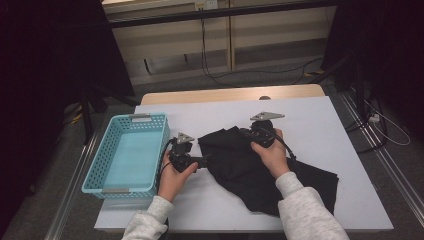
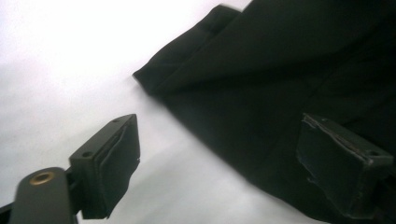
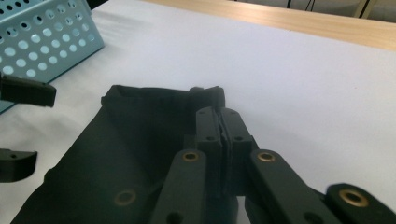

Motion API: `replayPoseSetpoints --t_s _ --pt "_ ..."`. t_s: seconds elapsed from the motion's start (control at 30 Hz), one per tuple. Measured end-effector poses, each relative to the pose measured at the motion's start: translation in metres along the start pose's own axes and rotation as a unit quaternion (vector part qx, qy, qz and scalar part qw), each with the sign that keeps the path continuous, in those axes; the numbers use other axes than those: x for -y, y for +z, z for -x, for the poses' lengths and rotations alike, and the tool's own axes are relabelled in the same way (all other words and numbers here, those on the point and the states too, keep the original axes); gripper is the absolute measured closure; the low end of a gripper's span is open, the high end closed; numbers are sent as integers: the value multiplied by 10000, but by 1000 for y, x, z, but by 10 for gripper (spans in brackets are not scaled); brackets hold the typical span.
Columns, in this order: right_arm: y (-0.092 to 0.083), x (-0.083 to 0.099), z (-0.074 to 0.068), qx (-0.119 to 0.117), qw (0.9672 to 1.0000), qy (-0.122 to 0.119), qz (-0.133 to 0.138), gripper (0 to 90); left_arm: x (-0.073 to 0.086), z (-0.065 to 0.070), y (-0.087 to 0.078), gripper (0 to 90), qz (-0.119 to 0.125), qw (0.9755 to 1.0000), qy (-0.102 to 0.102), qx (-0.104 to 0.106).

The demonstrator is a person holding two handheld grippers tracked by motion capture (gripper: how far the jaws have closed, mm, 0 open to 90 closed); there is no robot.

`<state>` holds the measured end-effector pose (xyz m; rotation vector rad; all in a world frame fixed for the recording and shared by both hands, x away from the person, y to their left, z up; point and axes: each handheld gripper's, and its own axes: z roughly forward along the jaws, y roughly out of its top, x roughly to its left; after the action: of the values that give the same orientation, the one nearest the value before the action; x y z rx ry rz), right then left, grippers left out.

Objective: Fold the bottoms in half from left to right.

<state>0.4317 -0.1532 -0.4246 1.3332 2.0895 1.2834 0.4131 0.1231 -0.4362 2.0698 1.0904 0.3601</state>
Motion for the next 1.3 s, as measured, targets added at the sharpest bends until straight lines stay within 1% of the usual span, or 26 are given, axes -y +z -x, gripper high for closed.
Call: replayPoseSetpoints --t_s 0.07,0.1,0.17,0.23,0.27,0.3,0.33,0.37,0.4,0.43,0.47,0.5,0.53,0.57,0.6,0.7,0.8,0.9,1.0,1.07,1.1,1.17,1.2,1.23,1.27,1.3 --pt "0 -1 3 -14 10000 36 6 884 0 -2 4 154 18 10000 -88 17" --pt "1 -1 3 -51 10000 39 -17 884 0 -3 7 169 -24 10000 -64 -11" --pt "0 -1 2 -50 10000 -1 -54 884 -1 -3 13 178 -36 9999 -127 -24" --pt "-1 -1 2 -111 9999 -19 -73 884 -3 -1 18 205 -53 10000 -67 -36" --pt "-2 -1 1 -120 9999 -49 -77 884 -3 -1 20 232 -148 9999 -8 -24" --pt "-3 -2 0 -132 9999 -77 -56 884 -3 0 22 286 -119 9999 -20 -63" --pt "-5 -3 -1 -149 9998 -93 -37 884 -3 0 24 318 -64 9999 -90 -72" --pt "-6 -4 -1 -135 9999 -103 -20 884 -4 0 25 321 -159 9998 -93 -104" --pt "-6 -4 -1 -135 9999 -103 -20 884 -4 0 25 358 -159 9998 -93 -104" --pt "-10 -6 0 -105 9999 -103 46 885 -4 0 27 414 -250 9995 -175 -67" --pt "-11 -7 2 -76 9999 -81 73 885 -4 0 28 447 -244 9994 -215 -70" --pt "-11 -7 3 -69 9999 -40 87 885 -5 0 27 468 -284 9993 -227 -128" --pt "-11 -8 5 -70 9999 -28 85 886 -5 0 27 508 -325 9990 -310 -67" --pt "-12 -8 6 -27 10000 -20 81 886 -6 1 27 565 -345 9989 -312 -58" --pt "-13 -8 7 -2 9999 -4 103 886 -6 2 26 609 -401 9986 -342 33" --pt "-13 -8 8 70 9999 31 108 886 -6 2 26 786 -423 9972 -572 241" --pt "-14 -8 11 89 9998 83 125 886 -6 0 24 827 -524 9958 -670 339" --pt "-13 -7 7 113 9999 -38 79 886 -5 -1 21 843 -534 9952 -734 362" --pt "-13 -7 7 107 9999 20 120 886 -2 -8 13 860 -542 9939 -888 376" --pt "-10 -6 6 -39 10000 3 37 883 -2 -9 11 865 -489 9942 -881 372" --pt "-9 -5 4 -190 9998 -52 -28 883 -3 -8 11 853 -439 9945 -887 353" --pt "-7 -2 -4 -191 9994 -247 -152 883 -5 -8 9 772 -308 9954 -874 249" --pt "-6 -1 -7 -278 9991 -286 -171 883 -6 -7 10 706 -236 9960 -845 178" --pt "-5 0 -10 -348 9989 -282 -169 883 -6 -6 12 573 -239 9962 -827 94" --pt "-4 0 -13 -391 9986 -320 -164 884 -7 -5 14 484 -222 9964 -822 55" --pt "-3 0 -15 -443 9982 -364 -181 884 -6 -5 16 441 -157 9964 -829 122"
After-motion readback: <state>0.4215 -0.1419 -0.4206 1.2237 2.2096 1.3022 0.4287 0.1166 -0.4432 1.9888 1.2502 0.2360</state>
